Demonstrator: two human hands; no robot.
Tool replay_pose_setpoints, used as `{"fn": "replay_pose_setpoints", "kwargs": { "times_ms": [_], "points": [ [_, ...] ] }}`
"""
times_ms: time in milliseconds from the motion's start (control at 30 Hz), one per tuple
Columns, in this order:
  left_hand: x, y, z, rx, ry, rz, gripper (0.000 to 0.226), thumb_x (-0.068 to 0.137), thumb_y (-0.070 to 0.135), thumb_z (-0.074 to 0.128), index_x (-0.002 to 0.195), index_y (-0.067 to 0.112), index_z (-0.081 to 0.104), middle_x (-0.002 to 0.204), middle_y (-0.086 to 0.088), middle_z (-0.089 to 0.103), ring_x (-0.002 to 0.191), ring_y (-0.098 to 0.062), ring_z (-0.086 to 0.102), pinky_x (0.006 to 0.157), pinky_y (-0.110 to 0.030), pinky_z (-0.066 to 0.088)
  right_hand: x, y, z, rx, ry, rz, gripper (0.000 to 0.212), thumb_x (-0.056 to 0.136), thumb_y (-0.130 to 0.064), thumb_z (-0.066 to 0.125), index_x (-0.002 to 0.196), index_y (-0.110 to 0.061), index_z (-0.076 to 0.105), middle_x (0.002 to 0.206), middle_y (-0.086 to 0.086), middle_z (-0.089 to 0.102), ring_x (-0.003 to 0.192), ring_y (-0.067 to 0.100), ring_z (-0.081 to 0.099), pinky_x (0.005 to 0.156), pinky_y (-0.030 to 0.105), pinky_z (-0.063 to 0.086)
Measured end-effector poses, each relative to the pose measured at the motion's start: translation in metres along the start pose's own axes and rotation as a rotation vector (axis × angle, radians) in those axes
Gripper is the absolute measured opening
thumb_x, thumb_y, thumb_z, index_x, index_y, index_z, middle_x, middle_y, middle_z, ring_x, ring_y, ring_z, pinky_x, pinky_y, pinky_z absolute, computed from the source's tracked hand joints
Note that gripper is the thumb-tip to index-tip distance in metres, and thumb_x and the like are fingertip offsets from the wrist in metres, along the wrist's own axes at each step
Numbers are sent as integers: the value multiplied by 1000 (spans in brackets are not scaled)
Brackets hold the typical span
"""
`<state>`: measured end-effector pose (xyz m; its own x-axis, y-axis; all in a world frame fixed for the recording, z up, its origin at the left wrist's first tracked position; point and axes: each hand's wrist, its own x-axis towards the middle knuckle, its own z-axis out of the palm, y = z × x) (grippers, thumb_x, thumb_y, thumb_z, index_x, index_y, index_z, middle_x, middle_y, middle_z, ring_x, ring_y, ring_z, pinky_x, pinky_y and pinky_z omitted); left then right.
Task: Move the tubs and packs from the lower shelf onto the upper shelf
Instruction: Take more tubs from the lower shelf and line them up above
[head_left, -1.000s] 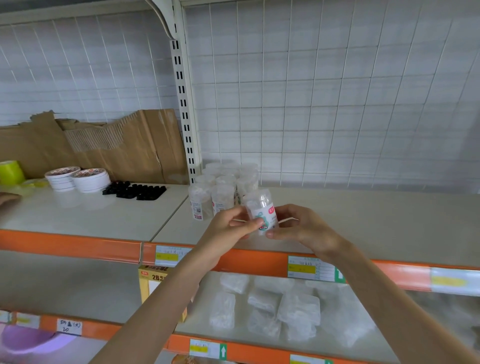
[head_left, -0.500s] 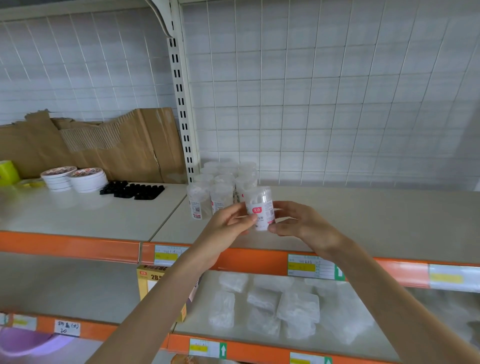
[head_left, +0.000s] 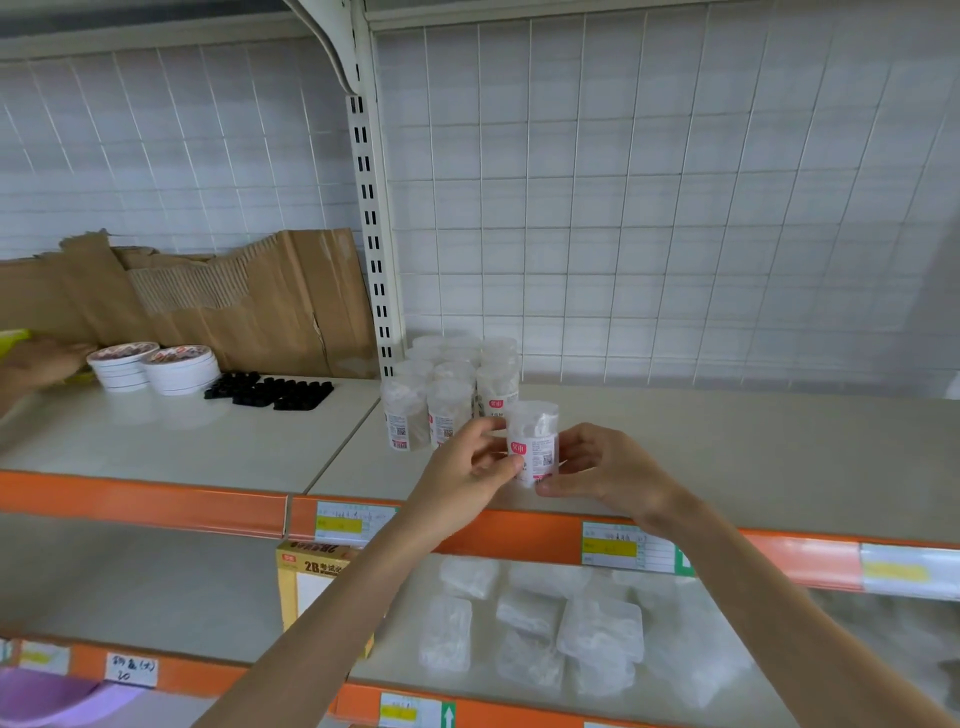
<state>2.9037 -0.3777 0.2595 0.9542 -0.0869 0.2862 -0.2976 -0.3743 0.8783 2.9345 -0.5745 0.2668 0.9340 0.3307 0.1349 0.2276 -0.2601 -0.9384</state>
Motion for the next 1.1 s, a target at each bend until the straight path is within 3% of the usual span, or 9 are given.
{"fn": "replay_pose_setpoints", "kwargs": {
  "times_ms": [100, 233, 333, 533, 733, 1100],
  "points": [
    [-8, 1, 2, 219, 72, 93, 36, 96, 27, 62, 130, 18, 54, 125, 7, 64, 109, 3, 59, 89, -8, 43, 2, 2, 0, -33, 30, 15, 46, 61, -4, 91, 99, -11, 67, 87, 1, 76, 84, 15, 72, 77, 23, 56],
    [-27, -16, -13, 702, 150, 239, 38, 97, 51, 44, 116, 23, 62, 117, 11, 61, 107, -9, 56, 95, -27, 43, 7, 5, 1, -81, 82, 54, 47, 59, -7, 92, 98, -12, 67, 87, 0, 76, 84, 14, 73, 79, 26, 57],
    [-30, -35, -35, 872, 131, 263, 53, 93, 63, 24, 99, 26, 62, 105, 16, 57, 99, -7, 54, 96, -28, 36, 15, 5, 3, -116, 95, 78, 50, 58, -11, 93, 100, -12, 66, 90, 0, 76, 86, 15, 72, 84, 30, 57],
    [-34, -46, -42, 959, 196, 298, 42, 96, 59, 26, 95, 30, 56, 96, 18, 55, 86, -4, 52, 77, -22, 35, 37, -1, 15, -236, 123, 101, 53, 57, -17, 95, 99, -17, 64, 92, -2, 73, 89, 15, 70, 84, 32, 56],
    [-33, -49, -40, 957, 244, 321, 36, 96, 57, 30, 93, 30, 55, 94, 18, 54, 82, -5, 51, 73, -22, 34, 54, -8, 31, -336, 125, 114, 57, 60, -24, 93, 105, -19, 59, 92, -5, 69, 86, 13, 66, 73, 27, 51],
    [-30, -53, -40, 948, 250, 313, 38, 95, 58, 28, 94, 30, 54, 95, 17, 54, 83, -6, 51, 74, -24, 36, 65, -2, 48, -572, 219, 136, 56, 65, -53, 83, 107, -28, 54, 98, -13, 63, 85, 7, 59, 79, 33, 51]
  ]
}}
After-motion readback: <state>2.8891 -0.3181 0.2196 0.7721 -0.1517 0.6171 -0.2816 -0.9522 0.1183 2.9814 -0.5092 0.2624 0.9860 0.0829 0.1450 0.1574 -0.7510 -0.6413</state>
